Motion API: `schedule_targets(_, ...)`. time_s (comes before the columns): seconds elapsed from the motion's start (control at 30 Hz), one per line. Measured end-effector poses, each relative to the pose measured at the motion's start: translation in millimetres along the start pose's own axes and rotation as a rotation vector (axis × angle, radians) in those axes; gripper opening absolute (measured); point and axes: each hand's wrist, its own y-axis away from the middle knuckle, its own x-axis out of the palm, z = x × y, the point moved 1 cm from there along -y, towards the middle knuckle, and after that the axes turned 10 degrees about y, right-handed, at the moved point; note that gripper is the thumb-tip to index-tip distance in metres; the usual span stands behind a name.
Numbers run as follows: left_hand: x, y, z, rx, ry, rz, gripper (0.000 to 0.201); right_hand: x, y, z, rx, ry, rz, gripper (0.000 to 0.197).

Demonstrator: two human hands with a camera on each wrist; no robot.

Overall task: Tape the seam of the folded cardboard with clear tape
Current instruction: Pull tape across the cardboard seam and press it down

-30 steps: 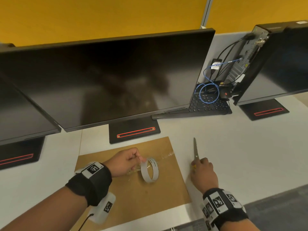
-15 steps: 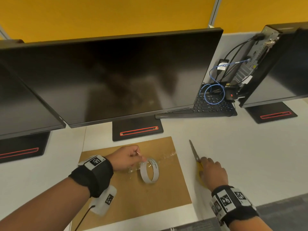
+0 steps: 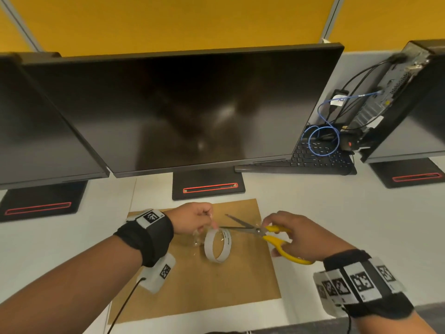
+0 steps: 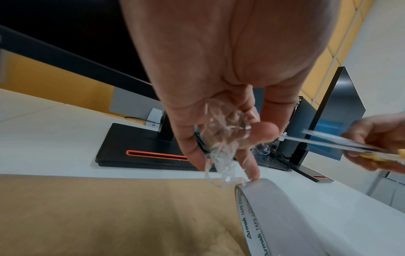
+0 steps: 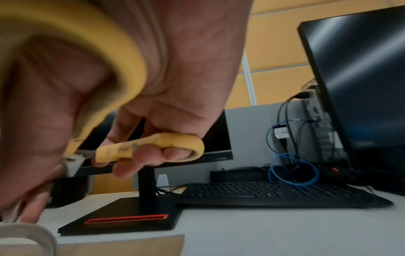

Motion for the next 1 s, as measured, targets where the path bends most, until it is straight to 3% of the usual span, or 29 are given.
schedule_targets(0.13, 0, 1, -4, -0.014, 0.009, 0.006, 0.018, -6, -9, 16, -0.107, 0.171, 0.026, 0.038)
schedule_targets(0.37, -1, 3, -3, -0.076, -0.013, 0.011, 0.022, 3, -27, 23, -0.104, 0.312, 0.041, 0.039)
schedule_targets(1.0, -7, -2, -9, -0.022, -0.067, 0.049, 0.013, -4, -28, 25, -0.096, 0.285, 0.066, 0.032)
